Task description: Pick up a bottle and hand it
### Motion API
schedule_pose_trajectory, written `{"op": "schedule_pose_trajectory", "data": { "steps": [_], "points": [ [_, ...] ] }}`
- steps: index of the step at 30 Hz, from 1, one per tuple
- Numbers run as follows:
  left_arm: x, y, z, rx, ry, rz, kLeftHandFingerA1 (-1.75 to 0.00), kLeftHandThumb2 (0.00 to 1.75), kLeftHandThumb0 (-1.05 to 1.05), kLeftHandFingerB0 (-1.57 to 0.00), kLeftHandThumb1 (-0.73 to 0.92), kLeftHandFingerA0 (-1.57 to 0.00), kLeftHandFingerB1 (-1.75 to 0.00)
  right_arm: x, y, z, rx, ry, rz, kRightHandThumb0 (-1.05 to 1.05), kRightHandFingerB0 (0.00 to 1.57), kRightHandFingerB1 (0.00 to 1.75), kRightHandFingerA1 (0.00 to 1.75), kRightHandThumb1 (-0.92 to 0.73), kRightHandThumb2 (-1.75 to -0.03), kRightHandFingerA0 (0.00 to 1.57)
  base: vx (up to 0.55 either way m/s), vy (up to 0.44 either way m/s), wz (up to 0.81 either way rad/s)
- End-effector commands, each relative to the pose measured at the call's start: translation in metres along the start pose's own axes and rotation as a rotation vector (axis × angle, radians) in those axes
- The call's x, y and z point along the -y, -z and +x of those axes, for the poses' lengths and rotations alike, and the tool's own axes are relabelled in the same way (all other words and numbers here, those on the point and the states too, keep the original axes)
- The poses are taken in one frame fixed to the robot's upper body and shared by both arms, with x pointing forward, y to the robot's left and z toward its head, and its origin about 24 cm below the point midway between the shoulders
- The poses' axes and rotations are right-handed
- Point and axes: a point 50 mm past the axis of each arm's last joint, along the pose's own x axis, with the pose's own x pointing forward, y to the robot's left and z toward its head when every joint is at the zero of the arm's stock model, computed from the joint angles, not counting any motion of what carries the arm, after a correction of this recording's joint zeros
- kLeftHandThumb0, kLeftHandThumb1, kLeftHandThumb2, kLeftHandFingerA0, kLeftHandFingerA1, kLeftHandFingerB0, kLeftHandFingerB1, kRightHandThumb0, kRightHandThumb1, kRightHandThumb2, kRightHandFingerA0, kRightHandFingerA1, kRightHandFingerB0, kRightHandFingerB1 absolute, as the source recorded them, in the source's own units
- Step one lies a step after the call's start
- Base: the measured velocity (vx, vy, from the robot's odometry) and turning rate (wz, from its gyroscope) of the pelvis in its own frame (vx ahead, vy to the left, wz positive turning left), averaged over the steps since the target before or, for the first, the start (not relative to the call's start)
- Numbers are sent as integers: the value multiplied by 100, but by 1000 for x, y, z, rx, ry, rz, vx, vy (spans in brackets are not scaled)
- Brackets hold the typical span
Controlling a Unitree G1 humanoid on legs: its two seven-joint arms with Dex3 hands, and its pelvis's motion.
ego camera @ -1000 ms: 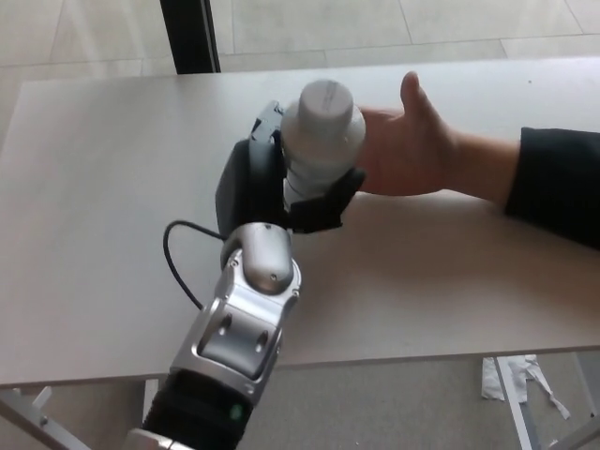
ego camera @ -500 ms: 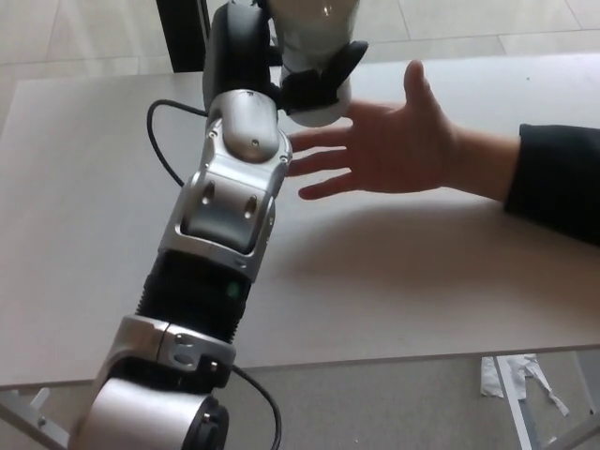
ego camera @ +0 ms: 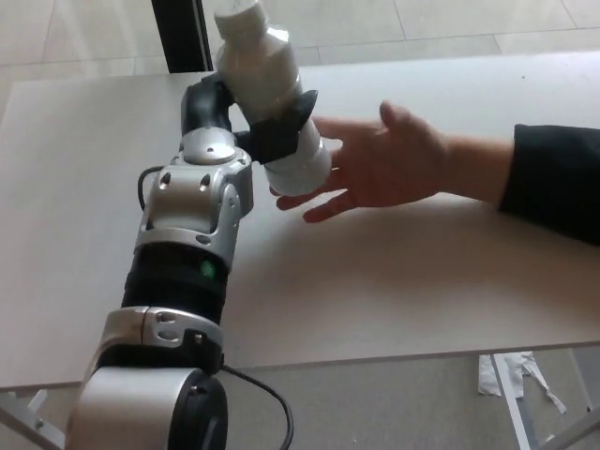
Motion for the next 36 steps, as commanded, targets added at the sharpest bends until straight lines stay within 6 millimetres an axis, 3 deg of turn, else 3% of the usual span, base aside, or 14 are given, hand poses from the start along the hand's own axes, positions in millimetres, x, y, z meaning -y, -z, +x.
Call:
{"op": "schedule_pose_trajectory", "data": {
  "steps": [1, 5, 7, 8, 9, 10, 17, 18, 21, 23, 24, 28, 32, 36],
  "points": [
    [70, 42, -19, -273, 159, -192, -175, 66, -31, -70, 79, -87, -116, -9, -35, 7, 122, -22, -8, -63, 38, 49, 149, -52, -60, 93, 0, 0, 0],
    [83, 42, -23, -289, 167, -105, -137, 98, -37, -70, 55, -121, -100, -11, -41, 9, 133, -27, 3, -60, 38, 60, 133, -40, -88, 117, 0, 0, 0],
    [94, 38, -28, -267, 179, -62, -171, 67, -29, -55, 72, -93, -97, -11, -43, 9, 137, -25, -10, -63, 39, 46, 149, -54, -60, 93, 0, 0, 0],
    [97, 34, -30, -267, 182, -62, -134, 99, -34, -68, 56, -119, -98, -11, -45, 9, 137, -23, -17, -64, 40, 46, 146, -55, -59, 92, 0, 0, 0],
    [101, 31, -32, -263, 183, -60, -173, 68, -30, -51, 74, -96, -113, -11, -46, 9, 140, -23, -23, -64, 39, 46, 144, -56, -60, 92, 0, 0, 0],
    [105, 27, -33, -237, 200, -46, -139, 98, -37, -69, 57, -122, -104, -10, -48, 8, 152, -22, -13, -72, 34, 55, 123, -45, -89, 98, 0, 0, 0],
    [117, 3, -40, -183, 223, 46, -142, 92, -45, -82, 55, -119, -120, -11, -52, 8, 179, -25, -3, -67, 41, 49, 135, -57, -61, 97, 0, 0, 0],
    [118, 2, -40, -182, 223, 41, -175, 65, -32, -64, 73, -88, -154, -11, -52, 8, 177, -24, 3, -66, 41, 49, 136, -56, -61, 99, 0, 0, 0],
    [123, -5, -43, -151, 232, 84, -142, 92, -43, -84, 55, -119, -120, -10, -52, 10, 170, -10, -4, -65, 41, 48, 134, -58, -60, 99, 0, 0, 0],
    [127, -8, -45, -128, 244, 112, -175, 64, -30, -61, 74, -89, -158, -10, -53, 9, 173, -15, -18, -65, 39, 47, 130, -58, -58, 104, 0, 0, 0],
    [130, -11, -47, -123, 251, 131, -142, 91, -43, -80, 55, -118, -118, -10, -53, 9, 173, -15, -23, -65, 32, 55, 112, -46, -90, 100, 0, 0, 0],
    [135, -13, -51, -117, 274, 136, -175, 65, -28, -62, 71, -92, -158, -9, -49, 8, 168, -11, -11, -64, 38, 47, 150, -58, -61, 92, 0, 0, 0],
    [126, -6, -43, -66, 238, 214, -151, 66, -29, -75, 71, -100, -71, -7, -48, 8, 151, -4, 8, -66, 42, 50, 158, -57, -62, 95, 0, 0, 0],
    [108, -2, -32, -70, 283, 326, -94, 57, -50, -1, 50, -48, -20, -5, -43, 7, 139, -1, 13, -64, 38, 60, 134, -43, -92, 118, 0, 0, 0]
  ]
}}
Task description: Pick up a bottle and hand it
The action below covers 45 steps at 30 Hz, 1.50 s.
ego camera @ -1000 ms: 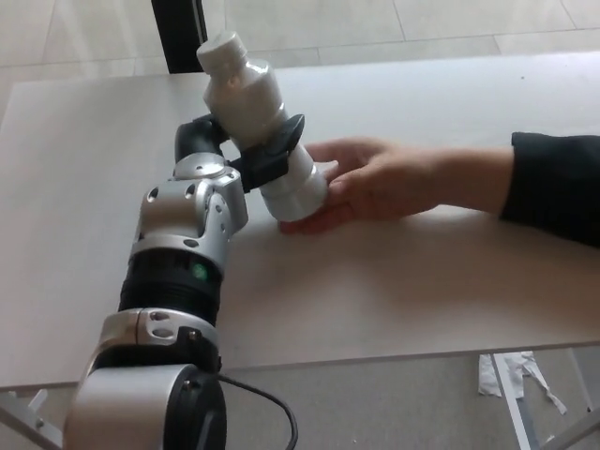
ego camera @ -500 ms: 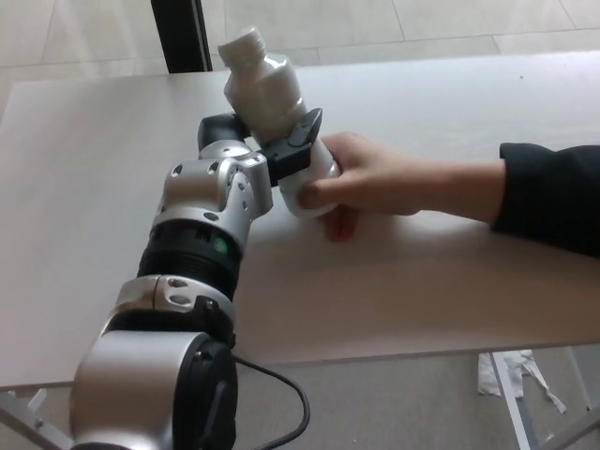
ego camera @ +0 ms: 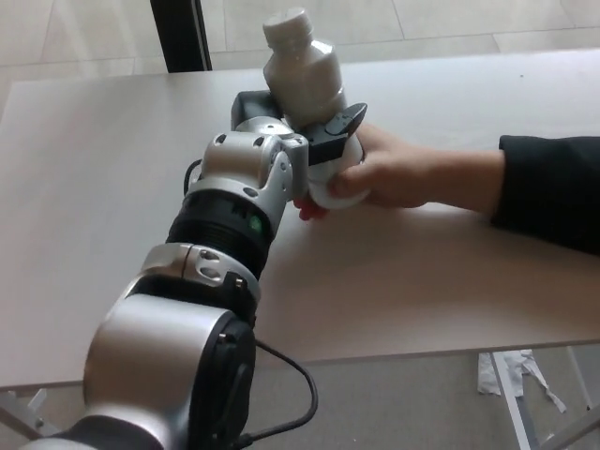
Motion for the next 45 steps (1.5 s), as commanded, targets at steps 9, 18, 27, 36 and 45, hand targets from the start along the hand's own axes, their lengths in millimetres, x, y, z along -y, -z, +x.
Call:
{"op": "schedule_pose_trajectory", "data": {
  "steps": [9, 18, 27, 36, 45],
  "points": [
    [6, 0, -20, 127, 262, 393, -41, 83, -76, 0, 43, -1, -8, 8, -26, 2, 123, 14, 40, -67, 38, 51, 156, -56, -62, 92, 0, 0, 0],
    [-91, -21, -63, 360, 243, 442, -21, 83, -85, 0, 48, 0, 0, 11, -9, -2, 77, 20, 43, -69, 34, 59, 136, -44, -92, 114, 0, 0, 0],
    [-201, -8, -125, 450, 162, 425, -16, 86, -89, 0, 50, 0, 0, 23, 6, -7, 27, 63, 43, -71, 34, 60, 138, -46, -92, 115, 0, 0, 0],
    [-342, 50, -197, 381, -340, 247, -53, 75, -81, -1, 48, -1, -20, 35, 21, -16, -14, 82, 43, -76, 30, 55, 133, -49, -91, 97, 0, 0, 0],
    [-450, 149, -267, 204, -761, -122, -59, 89, -83, -1, 49, 0, -43, 43, 27, -19, -10, 86, 77, -75, 33, 57, 134, -47, -90, 105, 0, 0, 0]
  ]
}}
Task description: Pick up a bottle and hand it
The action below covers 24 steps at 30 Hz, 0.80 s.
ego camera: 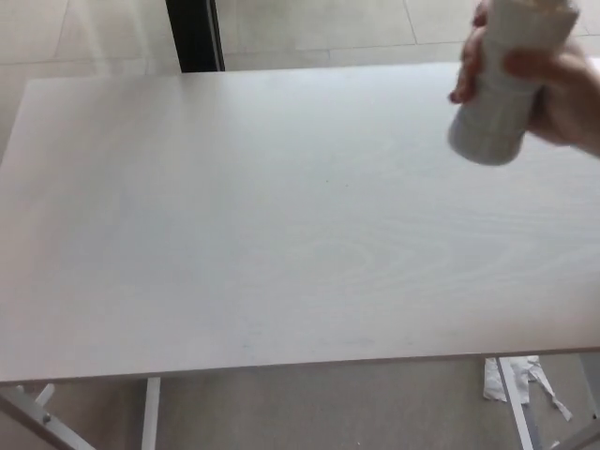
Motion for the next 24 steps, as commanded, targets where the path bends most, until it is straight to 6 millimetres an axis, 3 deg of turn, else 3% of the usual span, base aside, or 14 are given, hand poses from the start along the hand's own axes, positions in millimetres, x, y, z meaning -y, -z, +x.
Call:
{"op": "schedule_pose_trajectory", "data": {
  "steps": [1, 3, 4, 5, 7, 8, 9, 11, 12, 13, 14, 20, 23, 24],
  "points": [
    [-210, 55, -105, -48, -372, -136, -57, 91, -82, 0, 47, 0, -35, 41, 13, -14, 31, 86, 66, -73, 30, 55, 125, -46, -90, 96, 0, 0, 0],
    [-214, 68, -104, -66, -406, -187, -63, 89, -79, 0, 45, -3, -36, 43, 12, -14, 31, 100, 61, -71, 28, 54, 122, -45, -91, 97, 0, 0, 0],
    [-214, 74, -102, -81, -409, -187, -61, 90, -81, -2, 47, -2, -25, 43, 12, -14, 33, 99, 65, -70, 35, 47, 139, -57, -61, 92, 0, 0, 0],
    [-212, 81, -98, -99, -410, -182, -65, 91, -77, -3, 45, -4, -22, 42, 12, -14, 34, 99, 68, -75, 32, 56, 130, -47, -90, 103, 0, 0, 0],
    [-204, 92, -88, -159, -403, -178, -70, 84, -86, -5, 47, -6, -30, 42, 12, -14, 36, 96, 68, -75, 31, 55, 128, -47, -90, 100, 0, 0, 0],
    [-196, 97, -82, -193, -375, -154, -67, 86, -80, -2, 45, -7, -25, 42, 12, -14, 33, 94, 62, -68, 35, 46, 143, -58, -61, 86, 0, 0, 0],
    [-180, 108, -71, -258, -320, -119, -67, 84, -79, -2, 45, -6, -28, 42, 13, -13, 28, 92, 55, -75, 30, 54, 128, -47, -90, 96, 0, 0, 0],
    [-164, 121, -58, -360, -273, -81, -72, 58, -83, 0, 57, -7, -37, 42, 14, -14, 29, 88, 55, -72, 30, 55, 124, -47, -91, 95, 0, 0, 0],
    [-153, 130, -51, -390, -246, -49, -66, 82, -79, -4, 44, -6, -38, 43, 14, -14, 26, 86, 56, -65, 36, 45, 133, -59, -58, 88, 0, 0, 0],
    [-127, 144, -41, -455, -168, 14, -70, 82, -79, -2, 46, -19, -42, 42, 15, -14, 21, 86, 60, -63, 37, 44, 131, -59, -58, 89, 0, 0, 0],
    [-114, 151, -36, -483, -119, 36, -69, 81, -76, -3, 46, -22, -40, 42, 15, -14, 21, 85, 54, -63, 27, 53, 118, -44, -91, 91, 0, 0, 0],
    [-67, 167, -28, -499, 159, 351, -78, 56, -64, -13, 51, -8, -47, 36, 13, -11, 26, 74, 54, -73, 30, 55, 129, -47, -90, 97, 0, 0, 0],
    [-71, 171, -31, -506, 170, 329, -82, 56, -73, -10, 52, -5, -51, 38, 17, -14, 28, 83, 73, -72, 30, 54, 125, -46, -90, 94, 0, 0, 0],
    [-77, 175, -33, -518, 125, 201, -60, 90, -39, 0, 28, -8, -52, 38, 17, -14, 25, 84, 71, -66, 34, 43, 142, -56, -61, 85, 0, 0, 0]
  ]
}}
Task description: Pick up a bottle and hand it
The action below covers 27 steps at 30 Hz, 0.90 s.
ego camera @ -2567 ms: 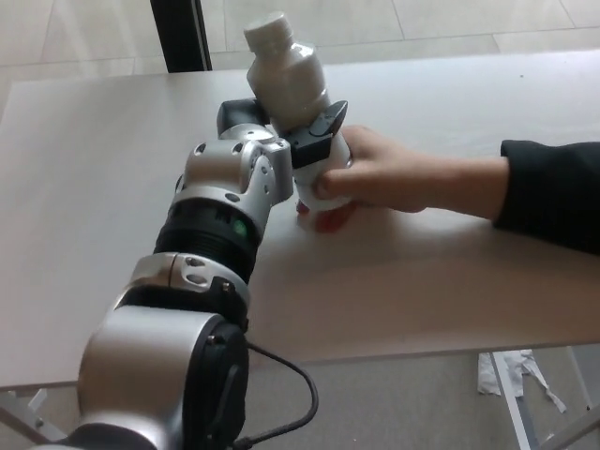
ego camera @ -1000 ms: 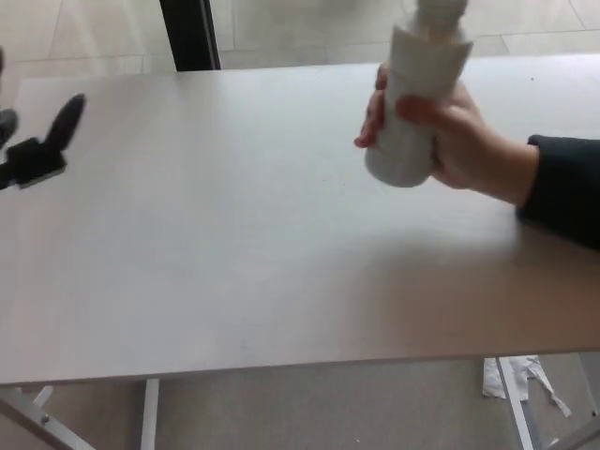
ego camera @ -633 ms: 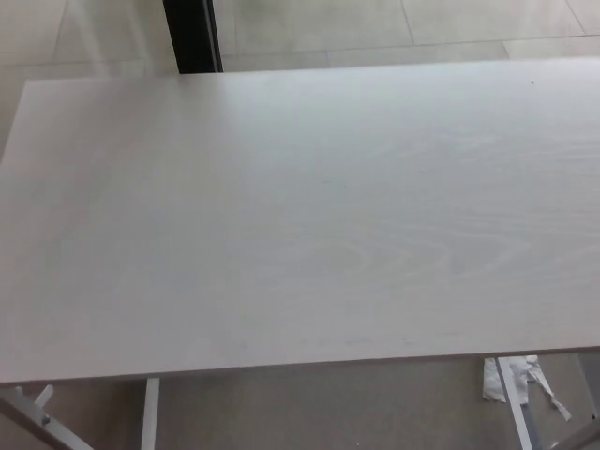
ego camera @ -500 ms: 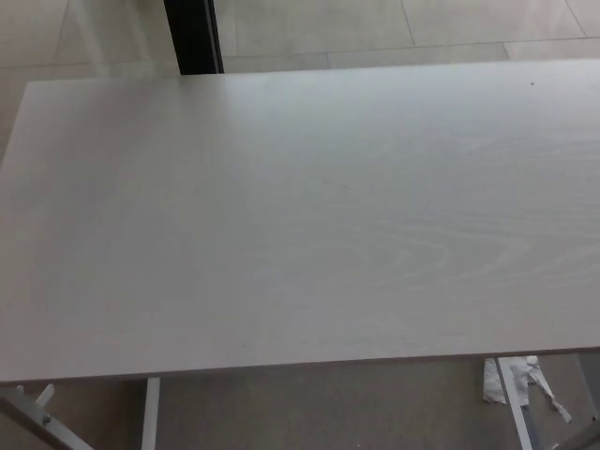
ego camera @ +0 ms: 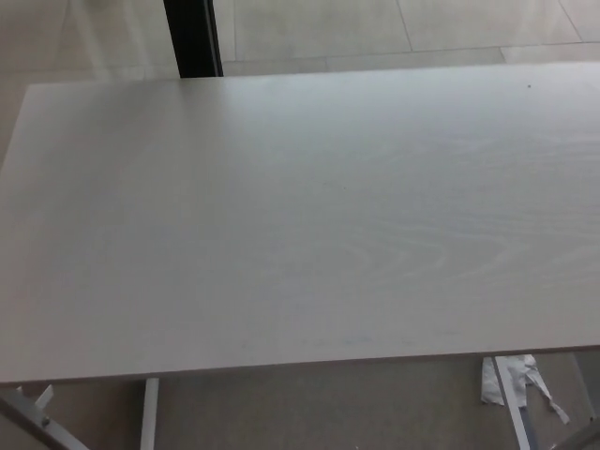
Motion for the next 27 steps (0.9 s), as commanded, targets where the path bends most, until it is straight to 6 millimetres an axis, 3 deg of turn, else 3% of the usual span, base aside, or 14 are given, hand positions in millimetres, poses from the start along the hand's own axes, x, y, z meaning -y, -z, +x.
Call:
{"op": "schedule_pose_trajectory", "data": {
  "steps": [1, 4, 5, 6, 9, 10, 11, 13, 14, 17, 20, 22, 25, 27],
  "points": [
    [4, 5, 8, 94, 137, 119, -79, 55, -65, -12, 52, -8, -49, 20, -1, -6, 43, 37, 14, -66, 34, 44, 142, -56, -61, 85, 0, 0, 0],
    [-3, 9, 8, 103, 126, 13, -76, 56, -62, -10, 54, -9, -49, 19, 1, -6, 41, 34, 12, -65, 34, 44, 144, -57, -61, 87, 0, 0, 0],
    [-10, 14, 7, 113, 128, -146, -62, 91, -34, -6, 33, -14, -55, 18, 2, -6, 39, 33, 14, -65, 26, 53, 120, -44, -90, 91, 0, 0, 0],
    [-12, 17, 10, 114, 90, -165, -76, 76, -59, -11, 39, -33, -51, 18, 2, -6, 40, 33, 3, -66, 34, 44, 143, -58, -61, 85, 0, 0, 0],
    [-15, 19, 11, 105, 52, -154, -91, 56, -57, -23, 52, -56, -49, 20, 3, -8, 44, 28, 7, -75, 31, 55, 134, -47, -90, 104, 0, 0, 0],
    [-16, 22, 11, 101, 46, -173, -90, 77, -62, -20, 41, -64, -55, 20, 5, -9, 35, 28, 1, -76, 31, 54, 135, -47, -90, 102, 0, 0, 0],
    [-18, 23, 11, 106, 44, -173, -93, 55, -60, -23, 50, -61, -50, 20, 6, -8, 29, 29, 7, -74, 31, 54, 135, -47, -89, 104, 0, 0, 0],
    [-18, 23, 11, 116, 57, -189, -89, 77, -65, -20, 40, -64, -55, 20, 6, -9, 35, 26, -1, -75, 29, 54, 130, -47, -89, 96, 0, 0, 0],
    [-17, 23, 11, 119, 67, -196, -86, 55, -57, -21, 50, -54, -50, 20, 7, -8, 34, 27, 7, -74, 30, 53, 131, -47, -89, 97, 0, 0, 0],
    [-17, 24, 12, 118, 82, -217, -76, 76, -59, -18, 39, -40, -53, 19, 5, -7, 40, 26, 15, -74, 32, 55, 135, -47, -89, 104, 0, 0, 0],
    [-16, 26, 12, 109, 102, -223, -82, 74, -58, -18, 37, -56, -53, 20, 7, -8, 36, 27, 4, -74, 30, 54, 131, -47, -89, 96, 0, 0, 0],
    [-15, 25, 11, 107, 113, -233, -83, 54, -54, -21, 46, -39, -49, 20, 7, -8, 33, 28, -10, -63, 25, 53, 118, -44, -91, 87, 0, 0, 0],
    [-15, 25, 12, 92, 118, -214, -79, 54, -53, -22, 47, -37, -47, 20, 7, -9, 36, 25, -7, -74, 31, 54, 132, -47, -89, 99, 0, 0, 0],
    [-14, 24, 14, 81, 96, -249, -72, 54, -50, -32, 45, -51, -45, 20, 8, -8, 31, 32, 5, -65, 35, 46, 157, -57, -64, 90, 0, 0, 0]
  ]
}}
